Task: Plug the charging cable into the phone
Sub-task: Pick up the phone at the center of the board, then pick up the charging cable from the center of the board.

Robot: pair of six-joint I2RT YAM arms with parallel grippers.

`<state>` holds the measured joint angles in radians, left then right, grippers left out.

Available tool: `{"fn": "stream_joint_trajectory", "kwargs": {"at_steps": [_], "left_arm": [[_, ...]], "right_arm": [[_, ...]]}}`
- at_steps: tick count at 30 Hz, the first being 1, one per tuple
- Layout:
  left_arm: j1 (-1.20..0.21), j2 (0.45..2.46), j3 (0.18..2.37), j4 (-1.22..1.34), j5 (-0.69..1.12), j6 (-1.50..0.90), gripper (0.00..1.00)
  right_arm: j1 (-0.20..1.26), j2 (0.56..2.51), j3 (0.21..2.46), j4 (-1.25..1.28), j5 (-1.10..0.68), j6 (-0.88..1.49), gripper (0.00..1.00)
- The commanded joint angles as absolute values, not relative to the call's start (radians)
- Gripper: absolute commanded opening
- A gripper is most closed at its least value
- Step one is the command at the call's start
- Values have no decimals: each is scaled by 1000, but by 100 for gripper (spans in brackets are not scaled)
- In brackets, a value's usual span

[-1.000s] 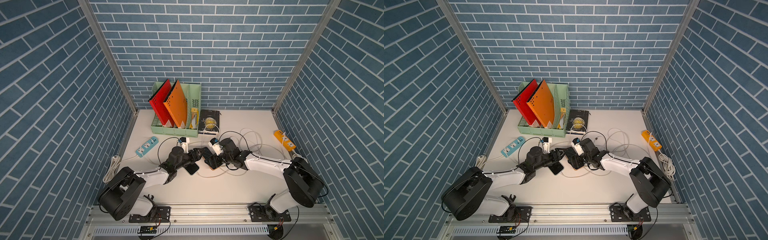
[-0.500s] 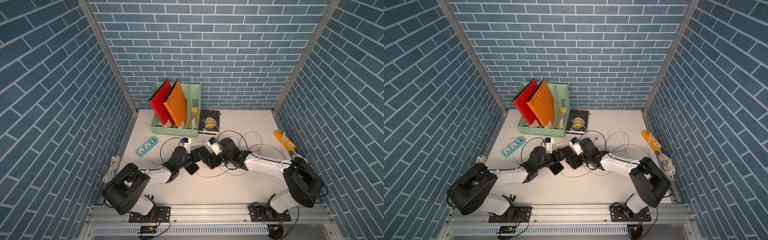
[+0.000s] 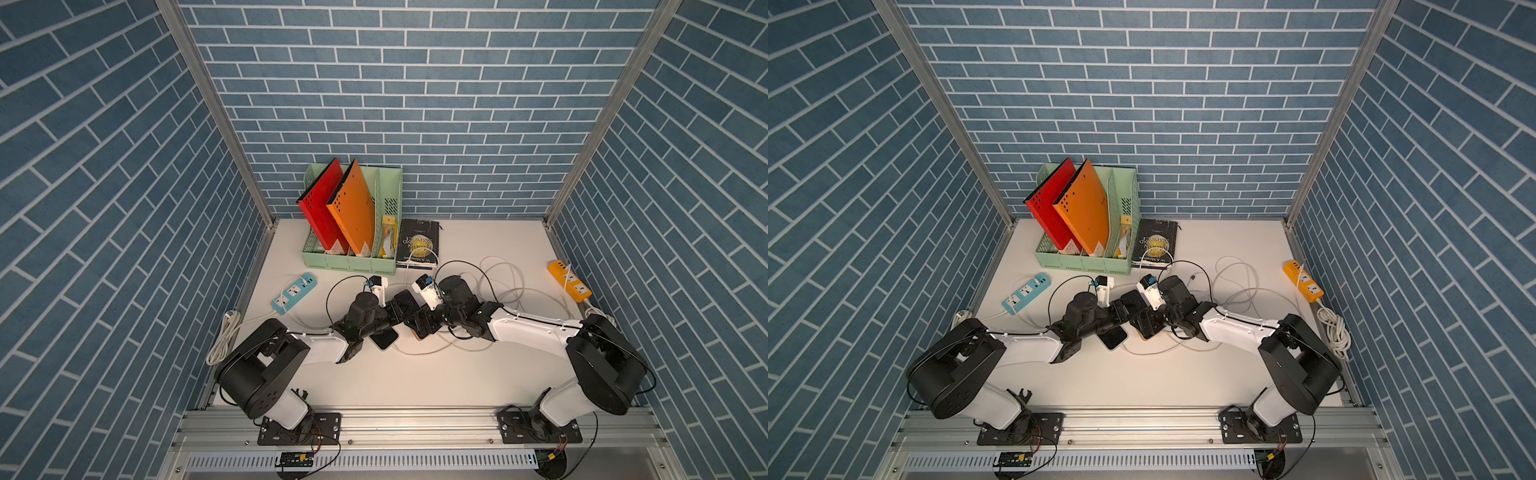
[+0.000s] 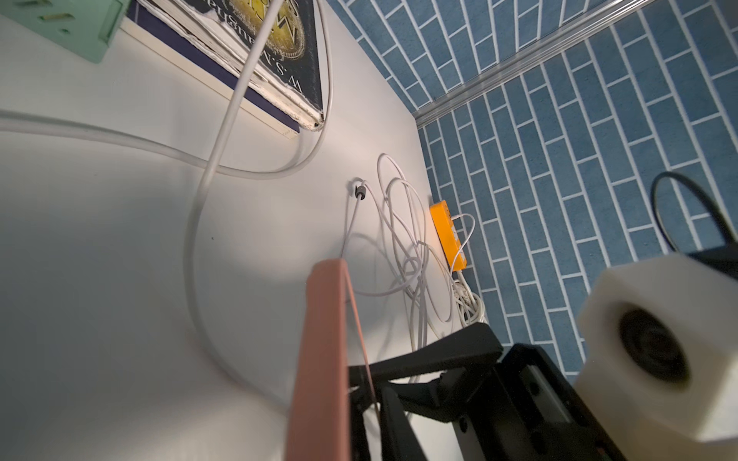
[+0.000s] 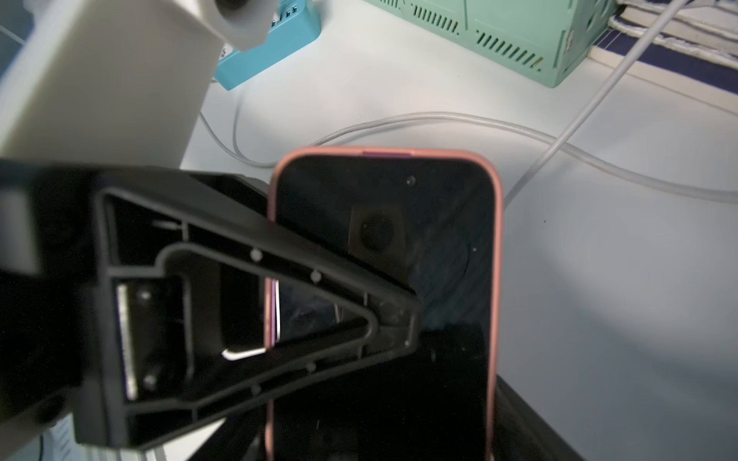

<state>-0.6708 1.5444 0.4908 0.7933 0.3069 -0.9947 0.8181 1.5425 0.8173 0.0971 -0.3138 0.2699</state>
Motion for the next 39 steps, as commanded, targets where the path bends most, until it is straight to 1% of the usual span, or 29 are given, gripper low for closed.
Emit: {"fn": "stream_joint_trajectory", "kwargs": {"at_steps": [1,2,3,7,8,9,11,16,22,25,27,30,32,39], "left_arm": [[-676,1555,499,810,316,-966,3],[-676,1552,499,810,314,-963,0],[-676,1548,497,810,312,-961,0],[-675,1519,480,819,300,-942,0],[-675,1509,480,805,292,-932,0],[-676,1498,483,786,282,-923,0],[-675,1470,480,749,259,-904,0],[-675,1395,469,686,214,-876,0],[-674,1292,454,599,153,-835,0],[-664,1229,460,532,107,-811,0],[-647,1199,471,501,102,-803,0],[-610,1177,506,453,122,-786,0],[-590,1171,572,399,124,-769,0],[-518,1201,784,283,119,-700,0]], "right_arm": [[825,1512,821,147,-339,238,63],[825,1510,822,144,-331,234,65],[825,1506,822,140,-324,230,70],[819,1477,828,110,-236,210,95],[810,1466,827,106,-207,213,99],[796,1451,826,105,-182,222,100],[749,1423,814,114,-170,259,100],[580,1364,778,168,-264,371,100],[475,1295,737,159,-161,382,100],[411,1258,694,155,-93,428,100],[354,1236,664,156,-82,470,99],[281,1208,621,160,-81,500,92],[250,1187,599,160,-50,500,86],[235,1089,540,148,-45,445,83]]}}
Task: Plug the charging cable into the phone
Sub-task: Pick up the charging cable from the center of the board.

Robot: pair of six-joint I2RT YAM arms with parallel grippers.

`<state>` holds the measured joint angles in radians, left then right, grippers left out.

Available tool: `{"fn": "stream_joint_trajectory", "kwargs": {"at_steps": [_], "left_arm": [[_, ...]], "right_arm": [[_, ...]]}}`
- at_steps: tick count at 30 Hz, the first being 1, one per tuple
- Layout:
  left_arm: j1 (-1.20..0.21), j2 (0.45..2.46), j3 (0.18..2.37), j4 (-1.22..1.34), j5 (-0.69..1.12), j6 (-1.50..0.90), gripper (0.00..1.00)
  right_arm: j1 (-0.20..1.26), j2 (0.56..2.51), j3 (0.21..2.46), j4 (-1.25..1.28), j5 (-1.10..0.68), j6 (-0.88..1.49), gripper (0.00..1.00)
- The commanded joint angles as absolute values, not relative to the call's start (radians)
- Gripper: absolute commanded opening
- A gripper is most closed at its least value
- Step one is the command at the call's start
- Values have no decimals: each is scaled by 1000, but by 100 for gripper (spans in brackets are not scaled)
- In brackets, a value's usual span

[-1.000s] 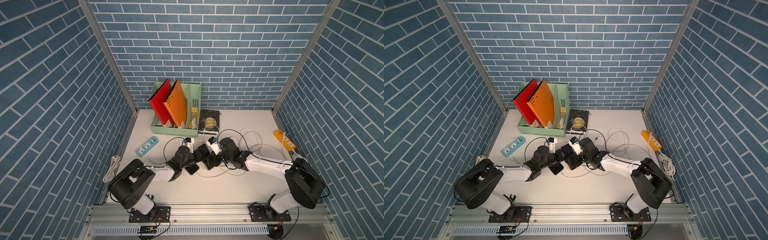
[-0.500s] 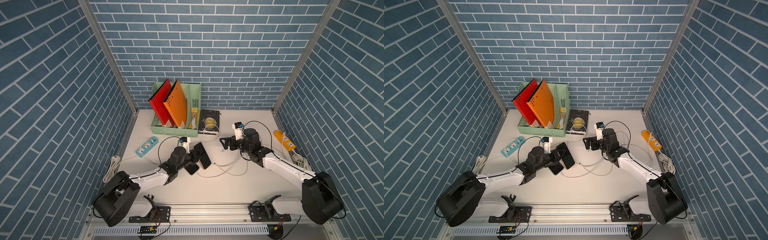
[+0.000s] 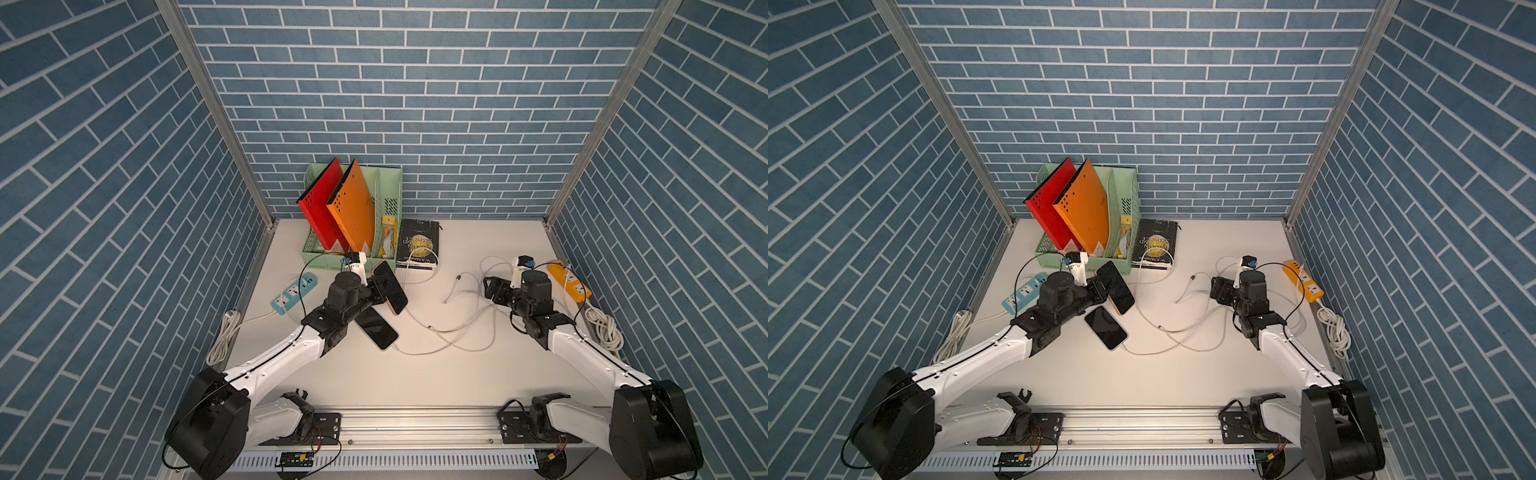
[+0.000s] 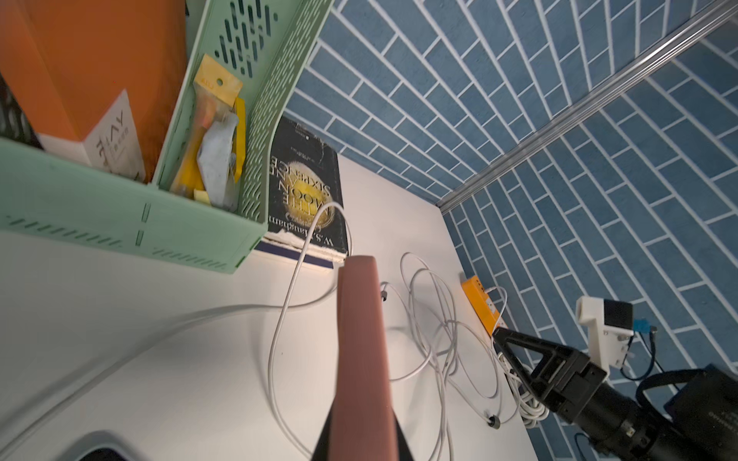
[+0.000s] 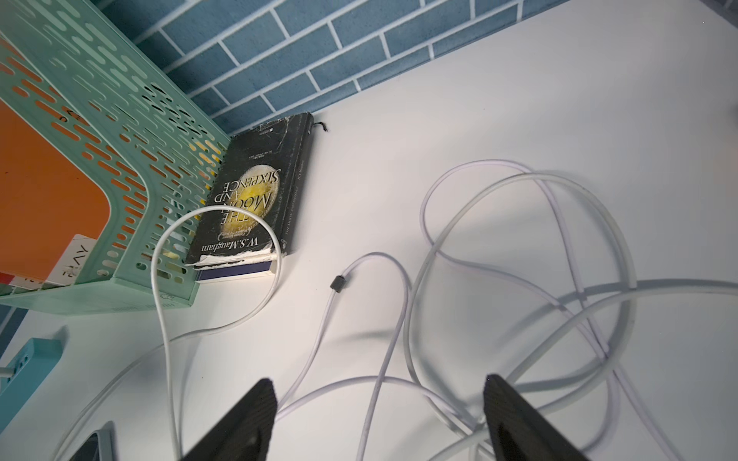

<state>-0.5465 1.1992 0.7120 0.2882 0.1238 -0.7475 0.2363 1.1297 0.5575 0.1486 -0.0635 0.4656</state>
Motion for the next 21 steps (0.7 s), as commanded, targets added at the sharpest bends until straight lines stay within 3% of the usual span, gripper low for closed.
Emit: {"fn": "stream_joint_trajectory", "kwargs": {"at_steps": [1,9,13,15,19,21], "left_arm": [[-503,1211,803,291,127,-703,0],[-477,1267,741,415,228,-688,0],[-469,1290,741,400,225,-655,0],[-462,1309,741,413,233,-653,0],[-455,1347,747,443,280,-650,0],[-454,1361,750,453,293,-645,0]], "right_arm": [[235,1081,538,137,-41,438,83],[235,1058,533,44,-66,425,75],[260,1056,514,41,-256,415,61],[334,1084,534,10,-304,373,58],[576,1155,608,-104,-178,271,56],[639,1192,636,-140,-165,247,50]]}}
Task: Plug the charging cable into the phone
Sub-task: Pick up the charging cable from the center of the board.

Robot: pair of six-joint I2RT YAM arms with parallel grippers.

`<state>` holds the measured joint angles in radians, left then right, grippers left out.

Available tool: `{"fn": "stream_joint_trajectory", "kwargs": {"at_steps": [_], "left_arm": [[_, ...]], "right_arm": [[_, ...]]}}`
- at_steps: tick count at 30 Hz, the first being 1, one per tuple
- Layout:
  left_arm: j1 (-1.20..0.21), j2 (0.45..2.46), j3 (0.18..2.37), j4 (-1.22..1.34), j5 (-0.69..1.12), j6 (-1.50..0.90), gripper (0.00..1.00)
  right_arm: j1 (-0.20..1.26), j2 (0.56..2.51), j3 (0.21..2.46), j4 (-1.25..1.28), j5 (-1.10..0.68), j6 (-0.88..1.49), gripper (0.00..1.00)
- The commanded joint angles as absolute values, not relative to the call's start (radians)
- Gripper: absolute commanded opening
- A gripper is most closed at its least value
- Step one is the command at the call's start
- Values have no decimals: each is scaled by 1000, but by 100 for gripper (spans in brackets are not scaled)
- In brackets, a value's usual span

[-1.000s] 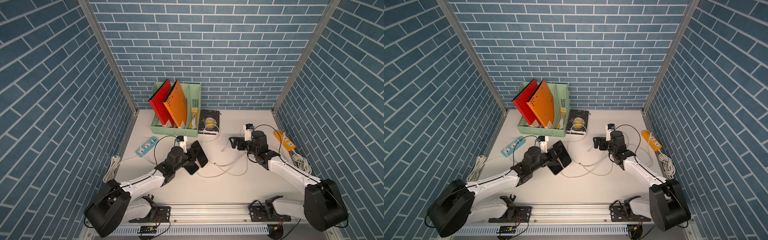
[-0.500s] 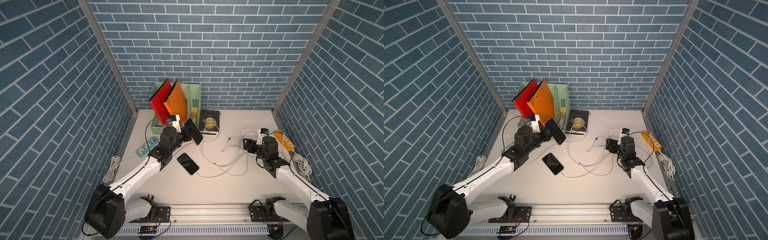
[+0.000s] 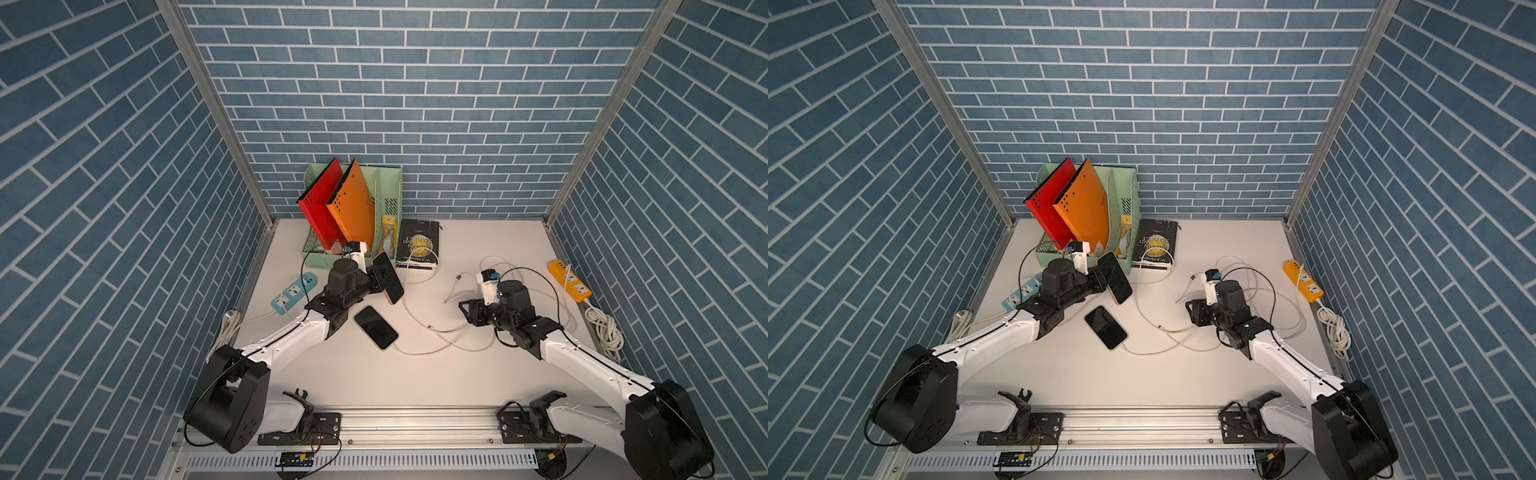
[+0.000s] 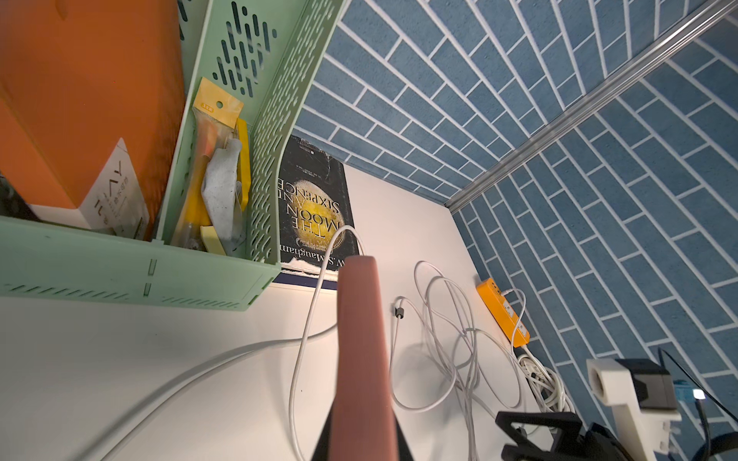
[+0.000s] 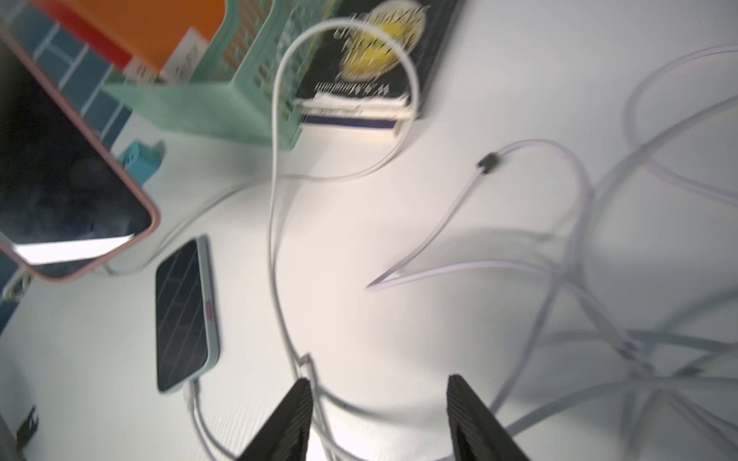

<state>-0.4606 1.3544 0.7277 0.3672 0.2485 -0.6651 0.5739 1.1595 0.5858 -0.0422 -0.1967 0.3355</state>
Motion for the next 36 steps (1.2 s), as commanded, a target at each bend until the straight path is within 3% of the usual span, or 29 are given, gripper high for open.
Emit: {"fn": "stream_joint_trajectory", "kwargs": {"at_steps": [1,11,16,21,36], "left_arm": [[-453,1369,752,455,298,-644,0],[-437,1396,742,490,330,-653,0],[-431,1385,735,485,327,-652,0],[-429,1386,734,478,330,-648,0],[-422,1394,733,481,336,-646,0]], "right_arm": [[663,1208,647,-152,-167,240,47],[806,1409,760,-291,-136,186,30],[806,1465,776,-302,-159,190,30],[807,1511,794,-317,-136,184,39],[807,1567,815,-321,-136,166,36]]}}
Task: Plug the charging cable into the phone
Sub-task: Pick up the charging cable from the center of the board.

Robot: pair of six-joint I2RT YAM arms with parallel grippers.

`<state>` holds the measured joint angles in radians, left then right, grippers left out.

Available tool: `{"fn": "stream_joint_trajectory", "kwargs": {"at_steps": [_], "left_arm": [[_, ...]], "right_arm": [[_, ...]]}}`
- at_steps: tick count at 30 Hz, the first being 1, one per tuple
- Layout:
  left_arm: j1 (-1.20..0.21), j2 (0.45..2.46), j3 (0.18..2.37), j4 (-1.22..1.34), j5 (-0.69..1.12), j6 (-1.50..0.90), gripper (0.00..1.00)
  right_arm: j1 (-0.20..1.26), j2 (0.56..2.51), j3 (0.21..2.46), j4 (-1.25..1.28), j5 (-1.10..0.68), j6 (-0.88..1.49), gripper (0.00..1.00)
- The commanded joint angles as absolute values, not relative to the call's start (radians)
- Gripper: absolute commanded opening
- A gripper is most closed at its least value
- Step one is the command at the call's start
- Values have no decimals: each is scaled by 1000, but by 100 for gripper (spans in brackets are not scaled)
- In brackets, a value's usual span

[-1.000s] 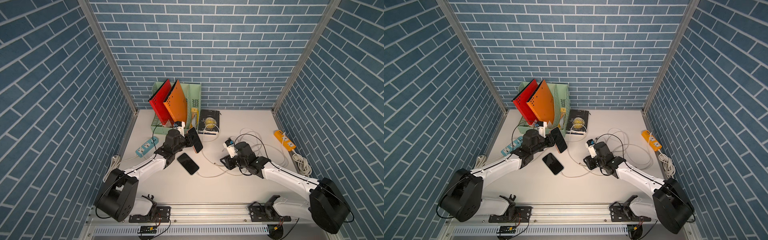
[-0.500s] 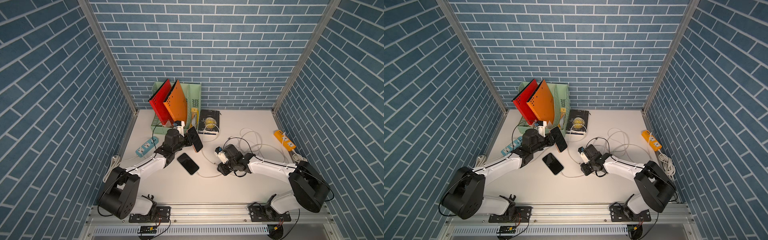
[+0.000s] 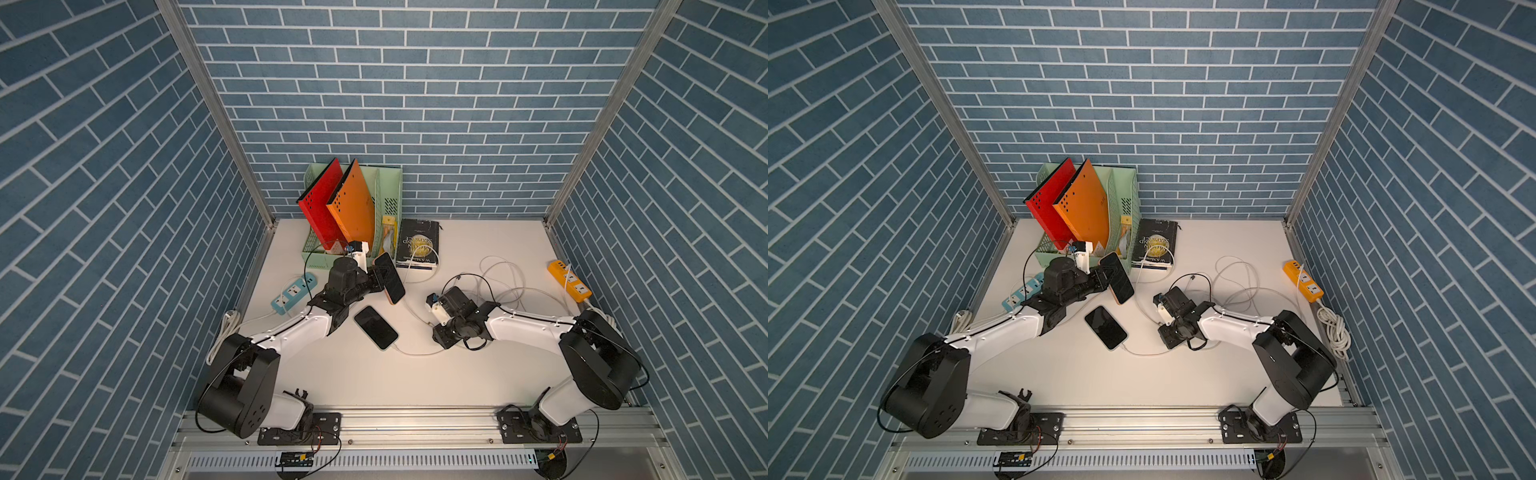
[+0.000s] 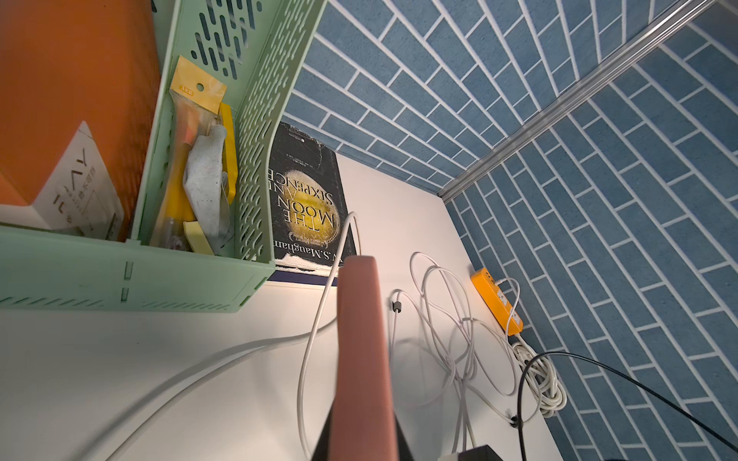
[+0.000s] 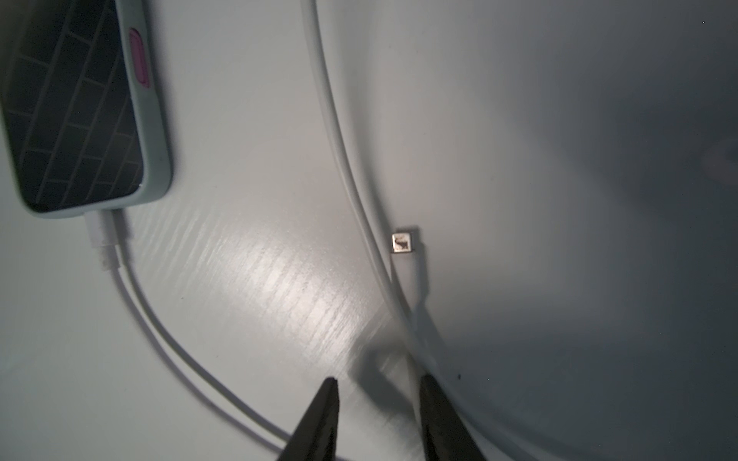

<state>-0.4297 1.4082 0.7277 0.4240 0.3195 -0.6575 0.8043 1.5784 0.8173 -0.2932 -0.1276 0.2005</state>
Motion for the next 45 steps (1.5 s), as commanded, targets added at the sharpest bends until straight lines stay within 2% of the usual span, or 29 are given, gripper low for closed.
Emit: {"fn": "stream_joint_trajectory", "kwargs": {"at_steps": [1,11,22,28,33,45], "left_arm": [[-421,1394,733,480,337,-647,0],[-420,1399,733,482,337,-647,0],[-421,1396,731,482,338,-647,0],[-419,1396,729,483,339,-646,0],[-418,1395,729,480,336,-646,0],[-409,1397,725,481,337,-644,0]], "right_arm": [[807,1561,812,-319,-145,163,36],[816,1550,806,-308,-196,150,33],[817,1584,844,-377,-82,138,33],[816,1628,866,-381,-32,139,37],[816,1672,898,-362,-34,142,46],[816,1802,1036,-411,29,142,44]]}}
